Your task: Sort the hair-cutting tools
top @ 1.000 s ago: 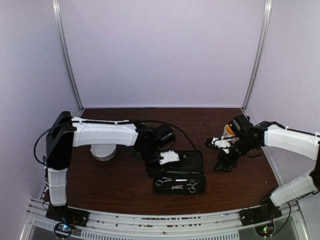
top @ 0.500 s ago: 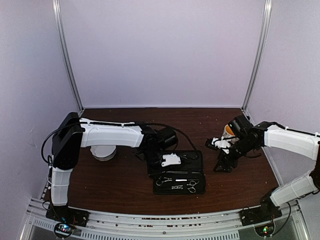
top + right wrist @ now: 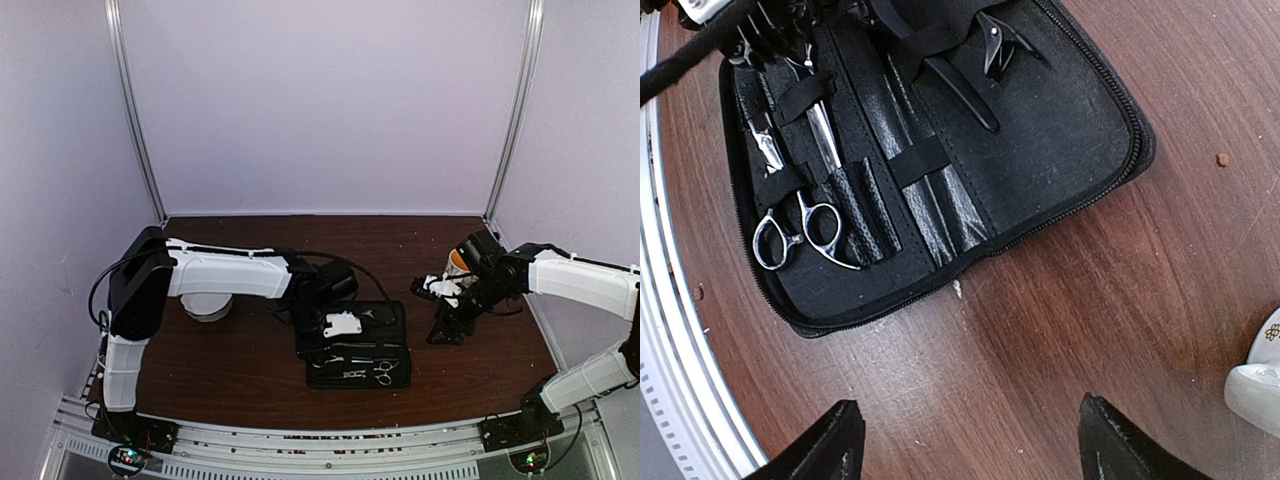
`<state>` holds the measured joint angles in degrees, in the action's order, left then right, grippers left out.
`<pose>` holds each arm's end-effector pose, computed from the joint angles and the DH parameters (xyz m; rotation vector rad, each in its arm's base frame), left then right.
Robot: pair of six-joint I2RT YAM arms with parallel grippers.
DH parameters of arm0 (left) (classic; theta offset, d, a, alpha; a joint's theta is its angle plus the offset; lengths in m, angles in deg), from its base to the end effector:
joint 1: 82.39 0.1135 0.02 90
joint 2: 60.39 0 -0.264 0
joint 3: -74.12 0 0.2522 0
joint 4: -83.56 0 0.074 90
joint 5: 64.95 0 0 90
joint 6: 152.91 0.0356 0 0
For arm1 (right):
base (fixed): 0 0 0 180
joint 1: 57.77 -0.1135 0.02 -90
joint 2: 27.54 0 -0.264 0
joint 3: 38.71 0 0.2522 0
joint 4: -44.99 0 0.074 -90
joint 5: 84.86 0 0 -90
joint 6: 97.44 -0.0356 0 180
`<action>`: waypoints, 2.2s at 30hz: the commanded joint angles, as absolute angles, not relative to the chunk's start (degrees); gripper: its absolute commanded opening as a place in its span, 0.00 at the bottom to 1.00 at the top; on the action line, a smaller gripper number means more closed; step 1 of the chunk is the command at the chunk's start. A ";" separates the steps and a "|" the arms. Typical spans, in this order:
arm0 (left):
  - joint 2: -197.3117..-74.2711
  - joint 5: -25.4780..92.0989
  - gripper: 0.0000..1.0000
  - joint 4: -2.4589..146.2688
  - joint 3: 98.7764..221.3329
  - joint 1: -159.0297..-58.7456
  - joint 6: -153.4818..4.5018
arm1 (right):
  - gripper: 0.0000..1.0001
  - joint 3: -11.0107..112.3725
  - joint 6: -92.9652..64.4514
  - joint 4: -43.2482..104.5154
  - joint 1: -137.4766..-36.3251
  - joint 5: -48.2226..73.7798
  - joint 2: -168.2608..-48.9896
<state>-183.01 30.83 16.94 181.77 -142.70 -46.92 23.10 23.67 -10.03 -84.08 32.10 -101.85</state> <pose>0.2059 -0.3683 0.1625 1.8839 2.3801 -0.2261 0.2037 0.1187 0.2154 -1.3930 2.2787 0.6167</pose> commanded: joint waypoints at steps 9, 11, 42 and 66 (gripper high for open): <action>-188.20 32.22 0.41 20.78 187.63 -145.78 -48.31 | 0.75 22.88 23.56 -9.14 -83.68 31.36 -101.59; -189.16 31.92 0.41 20.93 188.86 -146.00 -48.36 | 0.75 22.79 23.59 -9.19 -83.75 31.33 -101.55; -158.11 20.63 0.61 42.39 169.93 -138.71 -69.28 | 0.72 46.87 26.07 -16.22 -85.62 28.77 -117.35; -145.16 28.05 0.74 52.66 152.42 -133.28 -86.29 | 0.73 82.18 35.81 -45.15 -89.48 44.96 -153.14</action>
